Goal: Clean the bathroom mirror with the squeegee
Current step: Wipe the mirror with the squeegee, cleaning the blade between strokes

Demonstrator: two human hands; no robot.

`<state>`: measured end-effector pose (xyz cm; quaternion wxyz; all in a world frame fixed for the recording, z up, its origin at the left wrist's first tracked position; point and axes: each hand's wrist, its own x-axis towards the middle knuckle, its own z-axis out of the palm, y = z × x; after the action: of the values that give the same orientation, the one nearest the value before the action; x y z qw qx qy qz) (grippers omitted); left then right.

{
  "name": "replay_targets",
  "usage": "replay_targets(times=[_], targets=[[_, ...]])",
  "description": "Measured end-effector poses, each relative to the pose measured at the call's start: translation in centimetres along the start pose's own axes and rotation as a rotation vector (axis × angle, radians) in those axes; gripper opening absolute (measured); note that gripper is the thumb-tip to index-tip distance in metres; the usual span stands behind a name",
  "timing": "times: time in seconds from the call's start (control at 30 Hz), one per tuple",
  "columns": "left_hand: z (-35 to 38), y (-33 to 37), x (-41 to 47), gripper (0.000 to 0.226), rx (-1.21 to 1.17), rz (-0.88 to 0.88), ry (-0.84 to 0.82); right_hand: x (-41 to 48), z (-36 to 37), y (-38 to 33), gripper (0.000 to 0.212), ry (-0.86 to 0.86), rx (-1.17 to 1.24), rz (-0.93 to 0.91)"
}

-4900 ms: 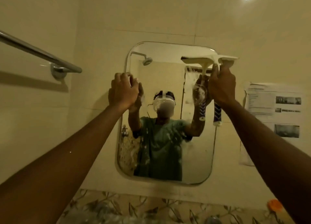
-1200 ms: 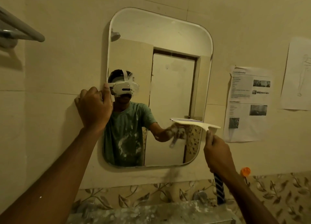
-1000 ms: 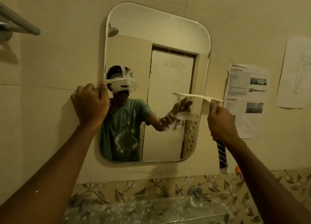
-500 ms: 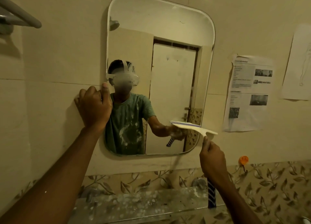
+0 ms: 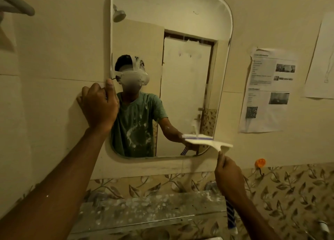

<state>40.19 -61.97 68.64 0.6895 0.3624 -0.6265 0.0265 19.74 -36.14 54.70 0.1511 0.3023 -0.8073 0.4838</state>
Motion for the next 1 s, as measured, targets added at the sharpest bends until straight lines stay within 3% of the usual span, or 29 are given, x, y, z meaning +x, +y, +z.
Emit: replay_targets(times=[0.13,0.33,0.7,1.0], targets=[[-0.1,0.0,0.0,0.058,0.010,0.010,-0.011,-0.1,-0.7,-0.4,0.050,-0.039,0.019,0.027],[0.0,-0.2,0.0,0.060,0.027,0.019,-0.012,5.3,-3.2,-4.8,0.049,0.092,0.111,-0.110],[0.1,0.1,-0.1,0.062,0.081,0.018,-0.001,-0.7,1.9,0.0,0.042,0.067,0.004,-0.020],[-2.4,0.4,2.3,0.069,0.071,0.108,-0.199,3.5,-3.0,-5.3,0.049,0.093,0.192,-0.091]])
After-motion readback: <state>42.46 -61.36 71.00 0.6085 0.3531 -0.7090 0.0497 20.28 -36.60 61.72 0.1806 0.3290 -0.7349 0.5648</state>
